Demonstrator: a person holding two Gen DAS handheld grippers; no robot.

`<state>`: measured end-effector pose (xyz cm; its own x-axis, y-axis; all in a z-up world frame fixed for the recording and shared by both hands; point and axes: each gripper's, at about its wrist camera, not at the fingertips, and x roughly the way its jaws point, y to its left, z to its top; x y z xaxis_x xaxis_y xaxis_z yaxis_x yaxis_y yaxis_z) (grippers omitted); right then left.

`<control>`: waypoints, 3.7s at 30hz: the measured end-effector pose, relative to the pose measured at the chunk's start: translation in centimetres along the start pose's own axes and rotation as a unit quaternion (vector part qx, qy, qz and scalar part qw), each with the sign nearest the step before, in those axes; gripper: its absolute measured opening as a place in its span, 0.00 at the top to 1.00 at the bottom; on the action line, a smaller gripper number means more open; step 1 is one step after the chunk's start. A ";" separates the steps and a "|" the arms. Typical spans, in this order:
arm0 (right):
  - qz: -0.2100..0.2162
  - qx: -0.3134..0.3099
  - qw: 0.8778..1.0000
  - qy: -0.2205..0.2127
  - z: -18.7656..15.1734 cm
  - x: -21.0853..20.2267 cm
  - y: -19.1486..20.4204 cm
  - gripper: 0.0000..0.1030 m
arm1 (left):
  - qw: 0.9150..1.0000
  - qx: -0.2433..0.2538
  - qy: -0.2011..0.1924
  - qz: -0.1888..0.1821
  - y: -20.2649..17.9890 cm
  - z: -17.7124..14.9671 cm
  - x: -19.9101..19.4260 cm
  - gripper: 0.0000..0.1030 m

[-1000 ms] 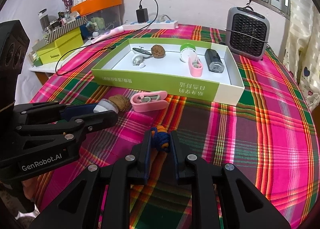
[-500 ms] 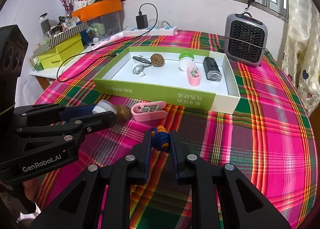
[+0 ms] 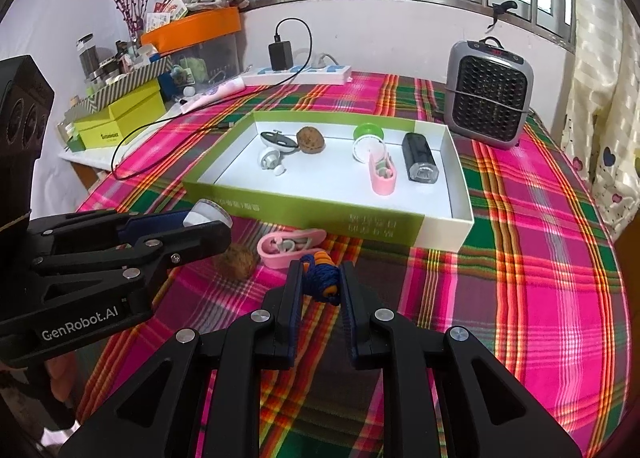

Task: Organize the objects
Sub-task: 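Lift the white jar off the cloth with the left tool, then carry the white jar into the tray with the left tool while the right tool carries the blue toy there, then open the right tool to drop the blue toy while the left tool sets the jar down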

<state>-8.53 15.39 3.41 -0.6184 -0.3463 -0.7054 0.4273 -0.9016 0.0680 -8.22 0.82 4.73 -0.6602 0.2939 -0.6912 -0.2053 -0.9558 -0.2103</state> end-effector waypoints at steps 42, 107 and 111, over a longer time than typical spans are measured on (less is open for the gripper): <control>-0.003 -0.028 1.000 0.001 9.0 7.3 -1.9 0.82 | 1.000 -0.002 0.012 0.025 2.7 4.7 5.5 0.73; -0.016 -0.031 0.999 0.030 10.6 10.3 -1.7 0.54 | 0.999 0.004 0.013 0.031 3.3 4.5 5.6 0.73; -0.019 -0.026 0.999 0.023 10.4 9.4 -1.6 0.54 | 0.999 0.004 0.011 0.031 3.3 4.4 5.4 0.72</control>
<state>-21.85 10.87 4.01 -0.6049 -0.2991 -0.7380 0.4391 -0.8984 0.0042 -15.63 -0.70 3.34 -0.6562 0.2345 -0.7173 -0.1700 -0.9720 -0.1623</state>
